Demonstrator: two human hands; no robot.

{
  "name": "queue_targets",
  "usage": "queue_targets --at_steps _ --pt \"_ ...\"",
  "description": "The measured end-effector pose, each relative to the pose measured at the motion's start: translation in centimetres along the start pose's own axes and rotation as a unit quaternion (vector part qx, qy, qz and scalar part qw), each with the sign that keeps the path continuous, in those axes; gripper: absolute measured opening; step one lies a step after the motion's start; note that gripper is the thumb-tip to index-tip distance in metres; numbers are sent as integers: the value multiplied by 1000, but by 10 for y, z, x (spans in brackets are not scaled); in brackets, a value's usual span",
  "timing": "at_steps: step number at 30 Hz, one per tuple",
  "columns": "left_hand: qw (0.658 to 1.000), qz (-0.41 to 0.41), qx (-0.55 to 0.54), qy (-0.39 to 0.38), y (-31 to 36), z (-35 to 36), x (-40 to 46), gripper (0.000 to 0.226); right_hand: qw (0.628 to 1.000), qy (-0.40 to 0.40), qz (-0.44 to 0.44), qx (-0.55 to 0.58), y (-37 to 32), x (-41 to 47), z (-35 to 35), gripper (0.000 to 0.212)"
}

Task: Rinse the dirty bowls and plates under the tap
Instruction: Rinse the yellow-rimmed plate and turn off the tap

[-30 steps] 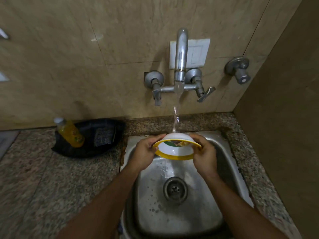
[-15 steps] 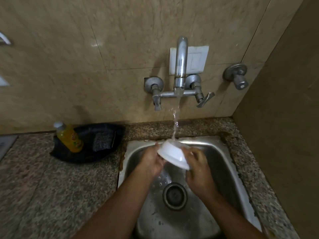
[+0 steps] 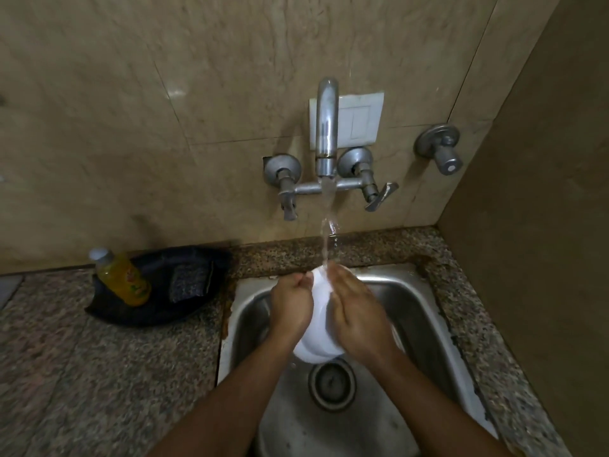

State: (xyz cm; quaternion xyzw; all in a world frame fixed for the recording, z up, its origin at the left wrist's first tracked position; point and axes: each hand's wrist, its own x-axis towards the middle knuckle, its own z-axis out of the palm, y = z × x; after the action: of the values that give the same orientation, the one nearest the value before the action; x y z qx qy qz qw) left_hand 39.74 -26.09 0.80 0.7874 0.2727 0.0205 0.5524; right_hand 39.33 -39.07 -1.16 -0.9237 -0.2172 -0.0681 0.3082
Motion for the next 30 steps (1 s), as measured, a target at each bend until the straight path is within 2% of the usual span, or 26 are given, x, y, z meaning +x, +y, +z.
queue_targets --at_steps 1,2,4,5,8,9,11,12,15,19,22,25,26,28,30 --pt "999 14 32 18 0 -2 -1 29 1000 7 25 11 -7 3 2 59" --pt "998 20 46 31 0 -3 -1 28 1000 -1 12 10 -15 4 4 60" --pt "998 37 22 45 -2 -6 0 26 997 -42 -61 -3 -21 2 10 59" --pt "998 49 16 48 -4 -8 -1 26 997 -40 -70 4 -16 2 11 59" --pt "994 69 58 67 -6 -14 -4 31 998 14 41 47 -3 3 9 62" --pt "992 74 62 79 -9 -16 -2 31 998 13 29 49 -7 2 8 62" --pt "993 76 37 86 -12 -18 2 31 996 -23 -64 51 -16 0 12 56" --pt "993 77 34 84 -13 -18 2 32 994 -30 -81 63 -18 -2 14 55" --pt "993 82 34 84 -18 -18 2 32 993 24 0 117 -14 -1 18 54" --pt "990 97 5 100 -25 -21 6 32 994 -5 -55 90 -20 -5 24 54" --pt "988 108 -3 106 -23 -23 1 32 986 25 69 151 -12 0 18 55" --pt "985 120 -1 127 -27 -25 5 31 991 7 2 130 -14 -3 18 55" --pt "986 113 -5 122 -28 -25 5 32 988 -6 10 152 -8 -4 21 54" --pt "989 88 -40 108 -28 -25 4 33 961 -2 138 240 2 2 21 51" --pt "989 61 -91 94 -21 -23 2 33 903 29 267 336 4 14 18 46"
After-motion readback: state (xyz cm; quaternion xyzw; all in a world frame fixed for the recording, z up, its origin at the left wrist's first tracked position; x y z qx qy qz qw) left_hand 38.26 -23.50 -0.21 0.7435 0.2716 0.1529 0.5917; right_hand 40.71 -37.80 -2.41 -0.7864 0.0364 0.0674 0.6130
